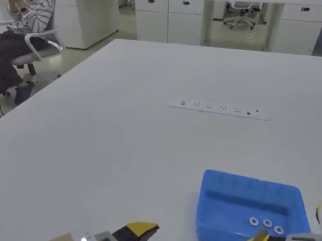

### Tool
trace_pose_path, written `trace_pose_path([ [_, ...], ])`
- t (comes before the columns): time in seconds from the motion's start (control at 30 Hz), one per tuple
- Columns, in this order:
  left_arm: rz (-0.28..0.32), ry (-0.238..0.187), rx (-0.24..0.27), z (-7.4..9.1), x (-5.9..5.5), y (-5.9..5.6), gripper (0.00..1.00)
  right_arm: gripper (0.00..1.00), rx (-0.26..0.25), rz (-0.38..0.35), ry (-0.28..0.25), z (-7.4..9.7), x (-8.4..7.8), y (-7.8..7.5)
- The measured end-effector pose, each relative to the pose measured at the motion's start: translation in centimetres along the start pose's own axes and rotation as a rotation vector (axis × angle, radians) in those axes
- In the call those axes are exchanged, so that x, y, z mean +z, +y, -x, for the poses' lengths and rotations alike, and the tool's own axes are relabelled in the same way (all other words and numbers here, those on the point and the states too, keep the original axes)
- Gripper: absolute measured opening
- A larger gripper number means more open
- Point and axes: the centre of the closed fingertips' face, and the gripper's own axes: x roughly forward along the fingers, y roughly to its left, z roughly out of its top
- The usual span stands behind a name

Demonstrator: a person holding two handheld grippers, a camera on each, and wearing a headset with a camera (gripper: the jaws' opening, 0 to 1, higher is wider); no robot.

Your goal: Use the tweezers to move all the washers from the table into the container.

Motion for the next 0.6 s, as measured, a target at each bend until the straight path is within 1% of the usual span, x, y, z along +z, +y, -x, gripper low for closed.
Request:
trace_pose_path([
  [0.03,-0.001,0.000,0.001,0.0,0.0,0.0,0.61,0.04,0.001,0.018,0.002,0.0,0.0,0.1],
  [0.1,-0.001,-0.001,0.002,0.0,0.0,0.0,0.61,0.04,-0.002,0.106,0.010,-0.1,-0.1,0.2],
  [0.13,-0.001,0.000,0.003,0.0,0.0,0.0,0.61,0.03,-0.015,0.134,0.015,-0.1,-0.1,0.0],
  [0.17,-0.002,-0.001,0.003,0.0,0.0,0.0,0.61,0.03,-0.010,0.114,0.015,-0.2,-0.2,0.2],
  [0.27,-0.004,0.000,0.003,0.0,0.0,0.1,0.61,0.03,-0.014,0.109,0.004,-0.2,-0.1,-0.1],
  [0.37,-0.004,-0.001,0.003,0.0,0.0,0.1,0.61,0.03,-0.025,0.010,-0.028,0.0,0.0,-0.6],
  [0.43,-0.004,-0.001,0.004,0.0,0.0,0.1,0.61,0.03,-0.022,-0.087,-0.046,0.2,0.0,-0.8],
  [0.47,-0.005,-0.001,0.005,0.0,0.0,0.1,0.61,0.02,-0.017,-0.135,-0.063,0.3,0.1,-0.9],
  [0.5,-0.005,-0.001,0.005,0.0,0.0,0.1,0.61,0.03,-0.002,-0.187,-0.096,0.5,0.4,-0.7],
  [0.6,-0.006,0.000,0.005,0.0,-0.1,0.2,0.61,0.03,-0.003,-0.274,-0.147,1.2,0.8,-1.1],
])
